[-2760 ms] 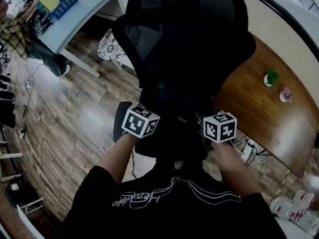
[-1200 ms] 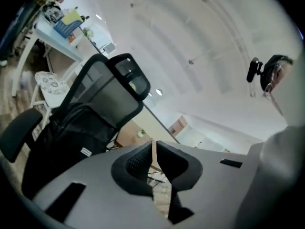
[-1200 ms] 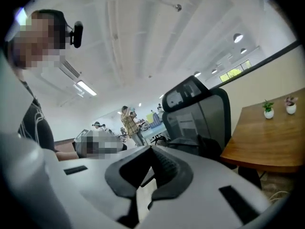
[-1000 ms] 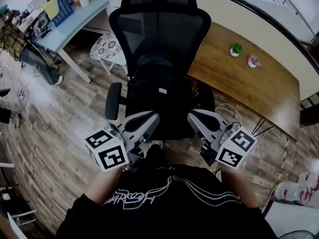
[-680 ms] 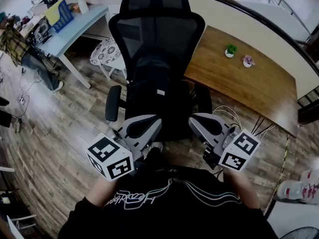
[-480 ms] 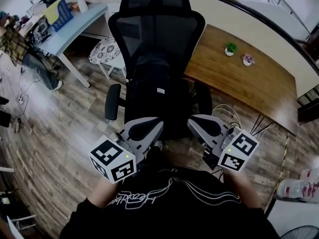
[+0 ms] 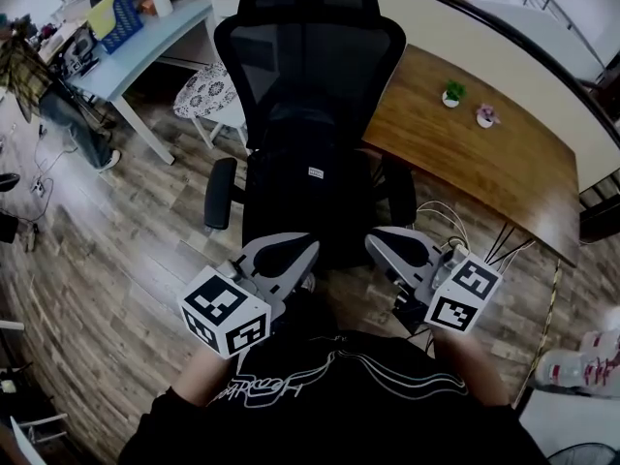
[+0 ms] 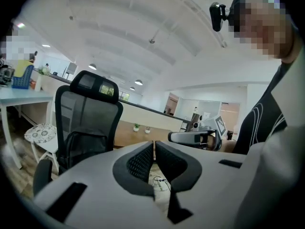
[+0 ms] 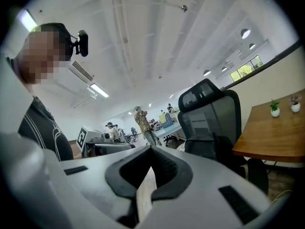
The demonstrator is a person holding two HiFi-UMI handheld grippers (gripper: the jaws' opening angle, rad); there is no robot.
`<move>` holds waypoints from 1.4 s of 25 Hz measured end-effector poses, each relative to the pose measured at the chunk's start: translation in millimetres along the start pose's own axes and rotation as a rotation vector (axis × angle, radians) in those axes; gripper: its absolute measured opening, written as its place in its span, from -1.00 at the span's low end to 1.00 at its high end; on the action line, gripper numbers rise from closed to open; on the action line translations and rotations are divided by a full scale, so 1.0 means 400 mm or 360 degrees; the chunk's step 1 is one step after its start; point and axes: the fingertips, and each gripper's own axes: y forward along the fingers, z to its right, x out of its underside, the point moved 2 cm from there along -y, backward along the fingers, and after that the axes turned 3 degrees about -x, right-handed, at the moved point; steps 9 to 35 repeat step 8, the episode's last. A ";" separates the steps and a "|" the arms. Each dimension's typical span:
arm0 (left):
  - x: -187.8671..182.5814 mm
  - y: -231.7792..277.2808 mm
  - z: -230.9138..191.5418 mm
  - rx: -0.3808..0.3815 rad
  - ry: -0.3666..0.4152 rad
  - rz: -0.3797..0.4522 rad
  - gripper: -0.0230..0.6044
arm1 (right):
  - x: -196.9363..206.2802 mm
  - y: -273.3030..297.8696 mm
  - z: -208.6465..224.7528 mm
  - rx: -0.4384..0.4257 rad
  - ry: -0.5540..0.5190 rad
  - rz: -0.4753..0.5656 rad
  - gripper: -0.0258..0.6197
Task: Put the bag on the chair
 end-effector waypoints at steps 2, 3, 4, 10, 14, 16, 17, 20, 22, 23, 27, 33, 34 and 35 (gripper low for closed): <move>0.006 0.001 -0.008 -0.0003 -0.0009 -0.0005 -0.81 | 0.010 0.007 0.008 0.0017 -0.0024 -0.0027 -0.94; 0.008 0.004 -0.013 -0.0004 -0.0014 -0.0007 -0.81 | 0.014 0.011 0.013 0.0023 -0.0031 -0.0038 -0.94; 0.010 0.007 -0.018 -0.0005 -0.0018 -0.0009 -0.81 | 0.018 0.016 0.020 0.0027 -0.0032 -0.0046 -0.94; 0.017 0.019 -0.034 -0.0006 -0.0015 -0.0029 -0.81 | 0.028 0.030 0.043 0.0029 0.0022 -0.0048 -0.94; 0.017 0.019 -0.034 -0.0006 -0.0015 -0.0029 -0.81 | 0.028 0.030 0.043 0.0029 0.0022 -0.0048 -0.94; 0.017 0.019 -0.034 -0.0006 -0.0015 -0.0029 -0.81 | 0.028 0.030 0.043 0.0029 0.0022 -0.0048 -0.94; 0.017 0.019 -0.034 -0.0006 -0.0015 -0.0029 -0.81 | 0.028 0.030 0.043 0.0029 0.0022 -0.0048 -0.94; 0.017 0.019 -0.034 -0.0006 -0.0015 -0.0029 -0.81 | 0.028 0.030 0.043 0.0029 0.0022 -0.0048 -0.94; 0.017 0.019 -0.034 -0.0006 -0.0015 -0.0029 -0.81 | 0.028 0.030 0.043 0.0029 0.0022 -0.0048 -0.94; 0.017 0.019 -0.034 -0.0006 -0.0015 -0.0029 -0.81 | 0.028 0.030 0.043 0.0029 0.0022 -0.0048 -0.94; 0.017 0.019 -0.034 -0.0006 -0.0015 -0.0029 -0.81 | 0.028 0.030 0.043 0.0029 0.0022 -0.0048 -0.94; 0.017 0.019 -0.034 -0.0006 -0.0015 -0.0029 -0.81 | 0.028 0.030 0.043 0.0029 0.0022 -0.0048 -0.94; 0.017 0.019 -0.034 -0.0006 -0.0015 -0.0029 -0.81 | 0.028 0.030 0.043 0.0029 0.0022 -0.0048 -0.94; 0.017 0.019 -0.034 -0.0006 -0.0015 -0.0029 -0.81 | 0.028 0.030 0.043 0.0029 0.0022 -0.0048 -0.94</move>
